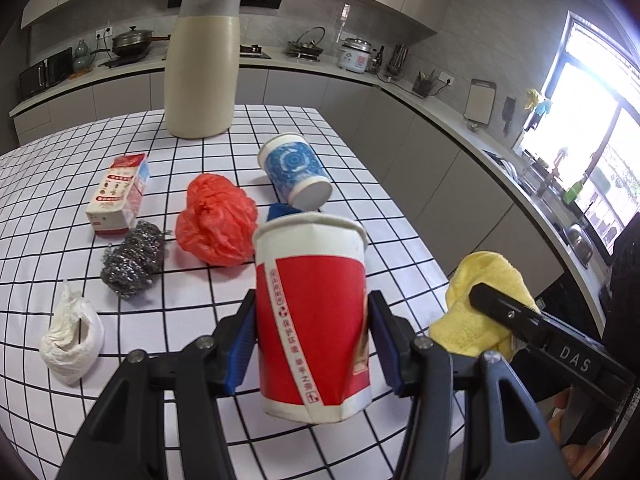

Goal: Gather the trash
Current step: 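Carry the red cup and yellow cloth with both tools over the black bin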

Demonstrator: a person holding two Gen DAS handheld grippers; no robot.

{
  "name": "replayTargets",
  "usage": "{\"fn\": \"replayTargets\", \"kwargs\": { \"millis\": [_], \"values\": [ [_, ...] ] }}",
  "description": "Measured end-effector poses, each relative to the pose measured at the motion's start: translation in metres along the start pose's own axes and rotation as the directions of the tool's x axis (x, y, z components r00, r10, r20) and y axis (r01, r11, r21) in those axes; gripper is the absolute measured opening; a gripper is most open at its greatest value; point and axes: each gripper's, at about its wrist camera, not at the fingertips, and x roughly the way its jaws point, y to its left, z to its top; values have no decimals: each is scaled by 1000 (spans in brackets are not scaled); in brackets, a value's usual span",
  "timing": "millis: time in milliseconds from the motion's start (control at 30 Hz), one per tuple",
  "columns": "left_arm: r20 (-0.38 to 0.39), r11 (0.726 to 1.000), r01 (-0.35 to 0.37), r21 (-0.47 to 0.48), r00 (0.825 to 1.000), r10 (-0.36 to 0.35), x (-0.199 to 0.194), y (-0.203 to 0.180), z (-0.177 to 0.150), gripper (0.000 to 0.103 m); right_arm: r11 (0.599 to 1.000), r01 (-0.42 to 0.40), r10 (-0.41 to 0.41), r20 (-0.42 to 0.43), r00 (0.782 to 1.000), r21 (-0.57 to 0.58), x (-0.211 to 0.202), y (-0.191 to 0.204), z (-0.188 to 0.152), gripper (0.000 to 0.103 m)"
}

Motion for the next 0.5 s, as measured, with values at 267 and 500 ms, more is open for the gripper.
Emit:
{"fn": "replayTargets", "kwargs": {
  "millis": [267,500],
  "values": [
    [19,1000,-14,0,1000,14,10,-57,-4,54,999,-47,47,18,999,-10,-15,-43,11,31],
    [-22,999,31,-16,999,-32,43,-129,-6,54,999,-29,29,12,999,-29,-40,-117,27,31]
  ]
}}
